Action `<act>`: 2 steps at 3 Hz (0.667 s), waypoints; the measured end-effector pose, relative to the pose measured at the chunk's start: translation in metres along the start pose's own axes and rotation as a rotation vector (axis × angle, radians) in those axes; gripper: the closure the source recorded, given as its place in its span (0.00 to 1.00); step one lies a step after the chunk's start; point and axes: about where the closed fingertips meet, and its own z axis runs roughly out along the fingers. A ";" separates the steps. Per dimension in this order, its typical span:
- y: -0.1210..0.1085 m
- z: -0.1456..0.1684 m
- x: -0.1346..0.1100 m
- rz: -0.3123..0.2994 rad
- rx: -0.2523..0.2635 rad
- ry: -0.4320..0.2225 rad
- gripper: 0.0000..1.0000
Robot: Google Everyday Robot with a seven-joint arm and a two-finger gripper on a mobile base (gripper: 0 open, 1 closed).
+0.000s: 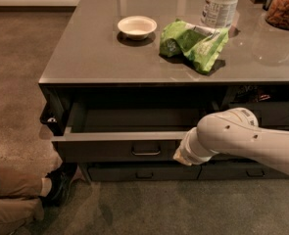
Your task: Close top drawer
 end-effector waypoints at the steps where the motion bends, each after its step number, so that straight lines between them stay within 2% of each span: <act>1: -0.008 0.003 -0.011 -0.011 0.007 -0.008 1.00; 2: -0.016 0.004 -0.022 -0.022 0.018 -0.018 1.00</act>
Offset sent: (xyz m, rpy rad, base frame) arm 0.0369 0.0206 0.0112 0.0053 -0.0455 0.0248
